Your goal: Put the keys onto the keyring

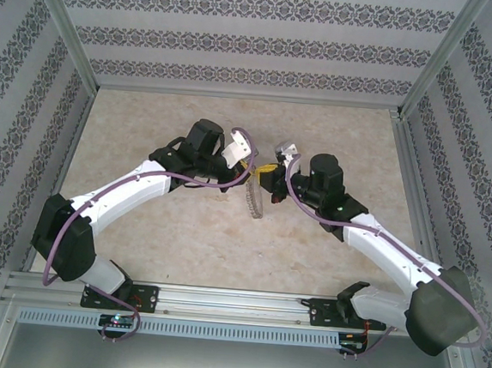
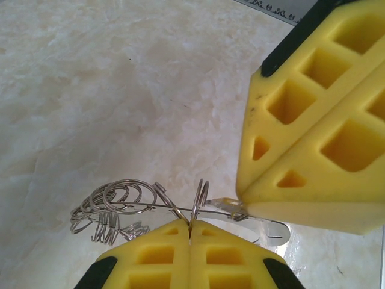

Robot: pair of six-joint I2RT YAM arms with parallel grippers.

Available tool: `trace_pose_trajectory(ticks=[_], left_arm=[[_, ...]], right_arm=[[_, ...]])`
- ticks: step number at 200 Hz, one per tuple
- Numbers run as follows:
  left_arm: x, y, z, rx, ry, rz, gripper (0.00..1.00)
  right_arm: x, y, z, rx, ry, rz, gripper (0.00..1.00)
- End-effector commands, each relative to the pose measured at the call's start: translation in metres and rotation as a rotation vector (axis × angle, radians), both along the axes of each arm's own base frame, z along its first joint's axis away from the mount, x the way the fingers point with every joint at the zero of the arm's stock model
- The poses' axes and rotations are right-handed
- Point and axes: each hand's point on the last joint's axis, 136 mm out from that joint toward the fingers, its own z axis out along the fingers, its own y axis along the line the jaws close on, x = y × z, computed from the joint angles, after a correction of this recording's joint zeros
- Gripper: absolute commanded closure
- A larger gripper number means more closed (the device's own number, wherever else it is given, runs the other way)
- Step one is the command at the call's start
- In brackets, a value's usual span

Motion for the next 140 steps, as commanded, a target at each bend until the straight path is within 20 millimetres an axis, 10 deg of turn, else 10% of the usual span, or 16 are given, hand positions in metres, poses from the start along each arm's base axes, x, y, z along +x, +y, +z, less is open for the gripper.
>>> trace_pose_trajectory(ticks=[1,140], left_arm=[[-0.004,-0.011,0.019,-0.039,-0.027,-0.041,1.0],[-0.012,-0.018,0.024,-0.043,-0.032,-0.077,1.0]], right_arm=[[0.003,0.006,0.015,0.012,-0.059,0.011,1.0],[0.02,-0.001,0.01,0.022,-0.052,-0.043,1.0]])
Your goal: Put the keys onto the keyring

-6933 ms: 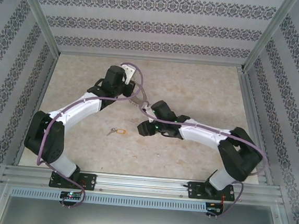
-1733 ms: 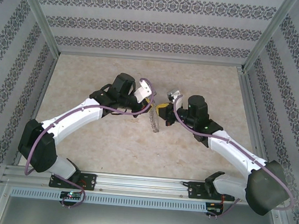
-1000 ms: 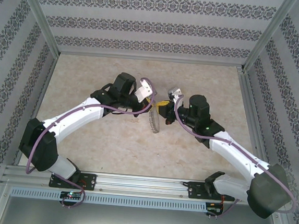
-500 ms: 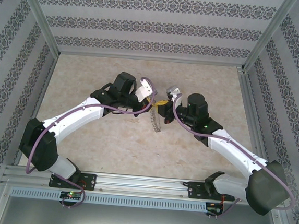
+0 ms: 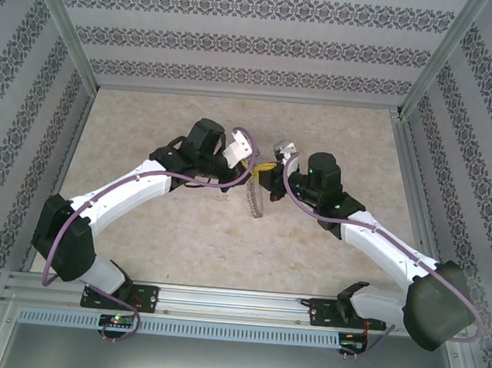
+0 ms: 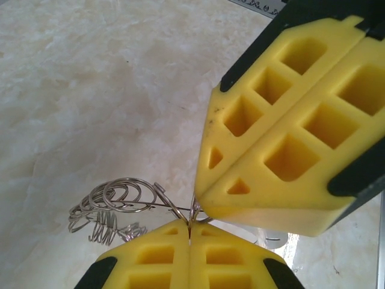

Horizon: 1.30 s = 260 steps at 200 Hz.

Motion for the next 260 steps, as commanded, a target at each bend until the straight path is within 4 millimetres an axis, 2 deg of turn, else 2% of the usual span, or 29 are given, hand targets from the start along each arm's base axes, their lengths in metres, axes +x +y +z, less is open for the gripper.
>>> trace_pose_trajectory(ticks=[1,116,175,208,227,246,260], left_arm=[[-0.008,-0.015,0.021,-0.048,-0.036,-0.068,1.0],[-0.007,-0.015,0.038,-0.098,-0.078,-0.045,1.0],[-0.001,-0.01,0.031,-0.081,-0.08,0.004,1.0],[0.017,0.003,0.023,-0.057,-0.101,0.142,1.0],[0.034,0.014,0.014,-0.043,-0.09,0.269,0.78],[0.048,0.016,-0.001,-0.01,-0.035,0.346,0.62],[0.055,0.013,-0.017,0.04,0.025,0.367,0.56]], right_arm=[[0.012,-0.003,0.014,0.024,-0.05,-0.031,1.0],[0.019,-0.03,-0.011,0.016,0.007,-0.116,1.0],[0.019,-0.038,-0.016,0.014,0.02,-0.141,1.0],[0.028,-0.049,-0.023,0.002,0.04,-0.211,1.0],[0.038,-0.064,-0.032,-0.016,0.074,-0.299,1.0],[0.048,-0.087,-0.043,-0.022,0.118,-0.413,1.0],[0.052,-0.1,-0.051,-0.004,0.155,-0.468,1.0]])
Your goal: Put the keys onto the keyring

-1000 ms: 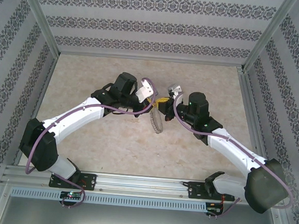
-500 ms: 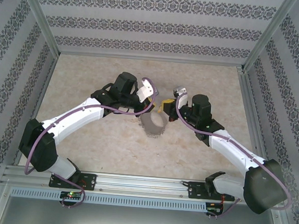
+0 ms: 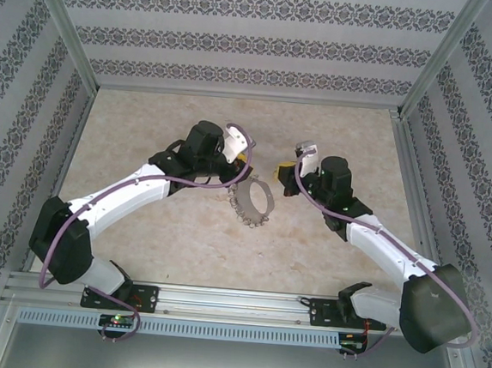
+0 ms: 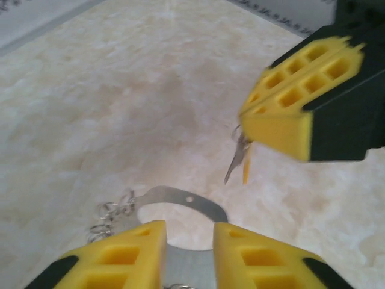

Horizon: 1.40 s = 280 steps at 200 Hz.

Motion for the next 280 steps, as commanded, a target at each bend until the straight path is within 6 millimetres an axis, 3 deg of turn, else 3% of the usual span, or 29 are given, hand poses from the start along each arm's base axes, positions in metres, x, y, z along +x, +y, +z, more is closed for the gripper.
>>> trace_pose_trajectory(ticks=[1,17,46,89,155,280], left_arm=[[0.022,-0.002,-0.015,0.032,0.068,0.116,0.56],[0.029,-0.007,-0.035,0.081,0.136,0.122,0.5],[0.032,-0.027,-0.069,0.131,0.306,0.072,0.5],[0.041,-0.035,-0.113,0.164,0.45,0.137,0.5],[0.05,-0.039,-0.142,0.2,0.532,0.185,0.51],[0.052,-0.038,-0.173,0.252,0.534,0.206,0.53]], right_arm=[[0.01,-0.031,-0.014,0.017,0.058,-0.155,1.0],[0.012,-0.043,-0.023,0.028,0.092,-0.199,1.0],[0.011,-0.06,-0.04,0.052,0.159,-0.252,1.0],[0.009,-0.065,-0.049,0.077,0.201,-0.255,1.0],[0.012,-0.063,-0.058,0.078,0.224,-0.243,1.0],[0.017,-0.062,-0.053,0.085,0.21,-0.249,1.0]])
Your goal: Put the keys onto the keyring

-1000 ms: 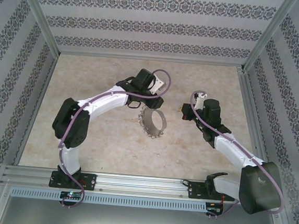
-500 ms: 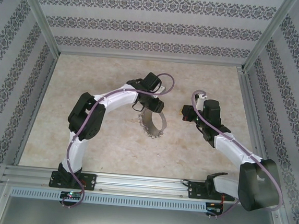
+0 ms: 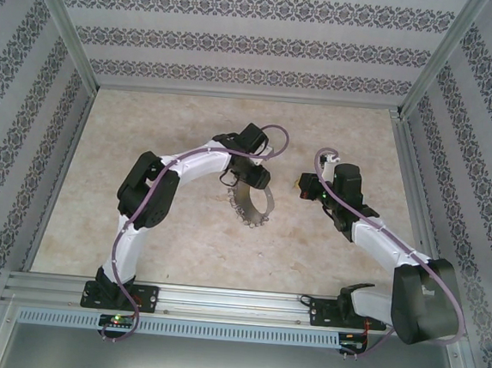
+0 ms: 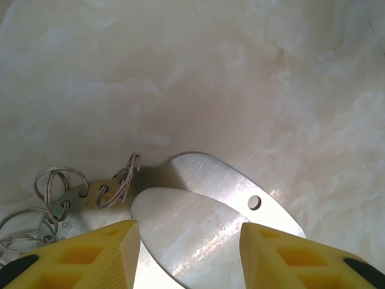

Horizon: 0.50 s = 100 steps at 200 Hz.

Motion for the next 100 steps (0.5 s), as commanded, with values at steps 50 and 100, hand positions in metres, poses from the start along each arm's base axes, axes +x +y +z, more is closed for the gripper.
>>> trace_pose_trajectory(ticks=[50,100], left_arm=[[0.002,0.003,-0.018,0.065,-0.005,0.013,0.54],[0.004,0.002,-0.021,0.069,-0.012,0.01,0.54]], right_arm=[[0.005,0.0,0.012,0.025,-0.038,-0.006,1.0],[0.006,0.0,0.015,0.026,-0.046,-0.007,1.0]])
